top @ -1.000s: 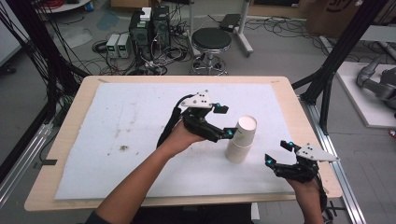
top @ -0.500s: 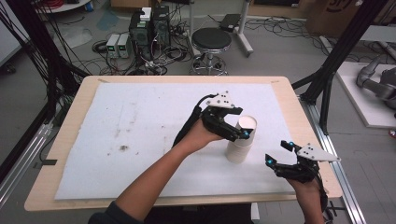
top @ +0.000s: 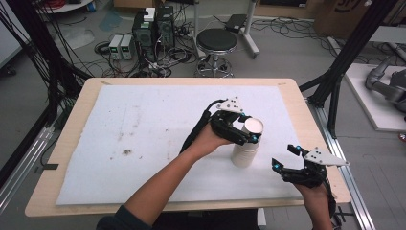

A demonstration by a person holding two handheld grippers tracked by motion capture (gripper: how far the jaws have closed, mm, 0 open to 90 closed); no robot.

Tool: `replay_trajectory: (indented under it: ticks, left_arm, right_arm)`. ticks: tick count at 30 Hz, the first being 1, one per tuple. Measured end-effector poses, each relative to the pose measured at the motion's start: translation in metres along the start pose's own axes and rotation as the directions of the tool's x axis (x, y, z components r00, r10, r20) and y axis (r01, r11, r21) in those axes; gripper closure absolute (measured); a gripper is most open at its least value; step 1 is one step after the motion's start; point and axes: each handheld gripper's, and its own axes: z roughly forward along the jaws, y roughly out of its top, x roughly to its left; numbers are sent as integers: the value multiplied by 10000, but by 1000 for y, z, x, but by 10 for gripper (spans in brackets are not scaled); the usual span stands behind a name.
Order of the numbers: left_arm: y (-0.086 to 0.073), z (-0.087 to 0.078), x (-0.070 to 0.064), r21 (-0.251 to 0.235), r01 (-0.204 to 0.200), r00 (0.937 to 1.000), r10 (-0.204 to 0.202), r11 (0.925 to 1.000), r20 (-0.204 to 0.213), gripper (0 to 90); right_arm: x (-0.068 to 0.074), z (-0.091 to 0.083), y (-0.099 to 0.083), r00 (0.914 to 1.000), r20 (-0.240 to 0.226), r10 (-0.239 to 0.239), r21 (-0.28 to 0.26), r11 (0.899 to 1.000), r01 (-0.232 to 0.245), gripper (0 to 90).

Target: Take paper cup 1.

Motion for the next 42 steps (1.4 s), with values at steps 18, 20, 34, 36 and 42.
replay_trajectory:
  ticks: [18, 20, 34, 36, 42]
  left_arm:
    - [36, -32, -4, -1477, 151, 9998, -133, 9889, 134, 335]
    - [41, -39, -4, -1739, 198, 9997, -168, 9846, 184, 337]
    - [52, -103, -3, -2600, -177, 9984, 30, 9655, -566, 343]
    - [45, -115, -2, -2472, -308, 9957, 82, 9685, -920, 343]
    - [16, -150, 1, -2151, -453, 9817, 36, 9755, -1903, 343]
  right_arm:
    - [2, 2, 0, 10000, -88, -30, 10, 10000, 30, 158]
    - [2, 2, 0, 9999, -117, 8, 29, 10000, -8, 158]
    - [4, 5, 0, 9997, -227, -85, 110, 9999, 88, 158]
    - [5, 5, 0, 9997, -245, -48, 125, 9999, 51, 158]
    - [5, 6, -1, 9997, -238, -48, 201, 9998, 53, 158]
